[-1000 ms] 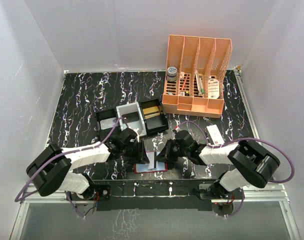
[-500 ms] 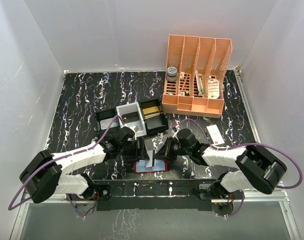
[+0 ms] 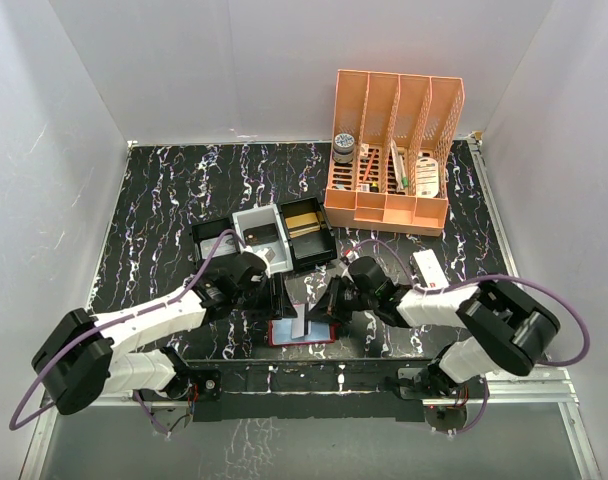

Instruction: Take the credit cards out of the card holder

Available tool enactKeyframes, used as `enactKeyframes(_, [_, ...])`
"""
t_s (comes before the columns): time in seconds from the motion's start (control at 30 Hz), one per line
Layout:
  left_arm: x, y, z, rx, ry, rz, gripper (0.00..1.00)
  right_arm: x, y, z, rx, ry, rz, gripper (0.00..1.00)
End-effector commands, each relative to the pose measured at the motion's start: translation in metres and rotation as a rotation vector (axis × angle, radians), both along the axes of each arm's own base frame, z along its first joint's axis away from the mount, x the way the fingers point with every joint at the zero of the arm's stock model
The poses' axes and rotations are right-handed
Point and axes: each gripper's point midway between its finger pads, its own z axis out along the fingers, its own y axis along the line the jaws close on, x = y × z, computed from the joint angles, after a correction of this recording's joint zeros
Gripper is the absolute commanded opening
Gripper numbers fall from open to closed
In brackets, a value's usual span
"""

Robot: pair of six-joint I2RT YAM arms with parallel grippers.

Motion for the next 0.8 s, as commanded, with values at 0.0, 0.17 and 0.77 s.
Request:
enactKeyframes(0.0, [-0.002,-0.001,-0.005,0.015,0.034,0.0,0.43,-0.007,-0.003,-0.017,-0.045,0.026,0.025,0.0])
enactKeyframes(0.17, [-0.001,0.003,-0.018,0.051,0.046,0.025,0.31,-0.013,-0.017,-0.022,-0.039,0.019,-0.047,0.12])
enactKeyframes(0.77, [-0.007,-0.029,-0.001,-0.123,-0.027,-0.171,0.18,0.01,0.017,0.014,0.11,-0.008,-0.039,0.0])
